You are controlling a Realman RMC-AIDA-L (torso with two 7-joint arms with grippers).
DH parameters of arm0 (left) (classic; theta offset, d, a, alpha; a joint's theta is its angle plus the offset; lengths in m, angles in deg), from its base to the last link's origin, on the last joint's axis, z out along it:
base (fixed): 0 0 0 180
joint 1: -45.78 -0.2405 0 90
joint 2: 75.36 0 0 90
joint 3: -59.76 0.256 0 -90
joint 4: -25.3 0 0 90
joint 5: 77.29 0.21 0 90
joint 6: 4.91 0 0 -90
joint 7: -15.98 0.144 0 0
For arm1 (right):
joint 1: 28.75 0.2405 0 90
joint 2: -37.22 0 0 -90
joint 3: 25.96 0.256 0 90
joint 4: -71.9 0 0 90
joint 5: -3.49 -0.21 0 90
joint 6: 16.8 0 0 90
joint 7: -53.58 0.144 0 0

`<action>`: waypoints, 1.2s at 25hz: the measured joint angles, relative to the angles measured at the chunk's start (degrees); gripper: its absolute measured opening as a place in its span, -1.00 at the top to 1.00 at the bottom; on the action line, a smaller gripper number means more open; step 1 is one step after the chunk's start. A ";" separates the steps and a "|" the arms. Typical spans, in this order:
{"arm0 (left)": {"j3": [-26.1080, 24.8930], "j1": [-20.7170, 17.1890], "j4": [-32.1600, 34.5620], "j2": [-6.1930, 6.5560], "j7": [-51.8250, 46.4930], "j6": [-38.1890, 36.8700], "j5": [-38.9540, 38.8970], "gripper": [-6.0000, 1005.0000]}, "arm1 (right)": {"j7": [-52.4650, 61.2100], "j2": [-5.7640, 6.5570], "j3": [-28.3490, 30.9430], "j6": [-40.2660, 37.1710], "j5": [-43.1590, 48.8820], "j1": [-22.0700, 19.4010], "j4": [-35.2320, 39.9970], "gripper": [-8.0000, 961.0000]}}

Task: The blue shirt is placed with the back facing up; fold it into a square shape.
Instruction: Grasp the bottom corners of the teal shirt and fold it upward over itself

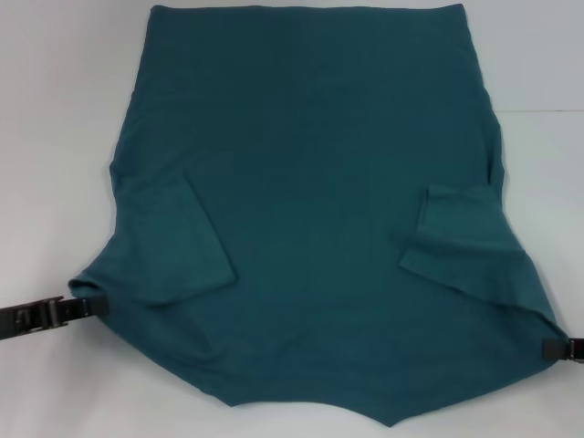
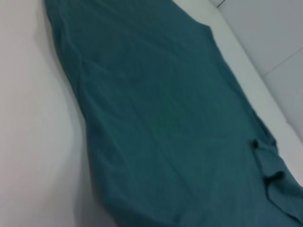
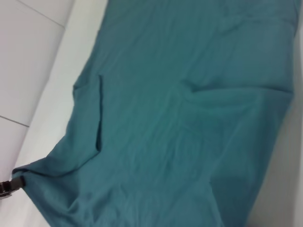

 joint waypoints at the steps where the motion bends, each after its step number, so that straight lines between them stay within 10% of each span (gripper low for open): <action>1: -0.74 -0.23 0.01 0.04 0.14 -0.94 -0.01 0.90 | -0.75 0.00 0.45 -0.36 -0.02 -0.38 0.05 0.91; 30: -2.65 -6.90 1.02 -0.72 1.34 -16.44 0.48 0.85 | -7.50 -0.05 3.69 -11.84 0.40 -9.67 6.79 0.90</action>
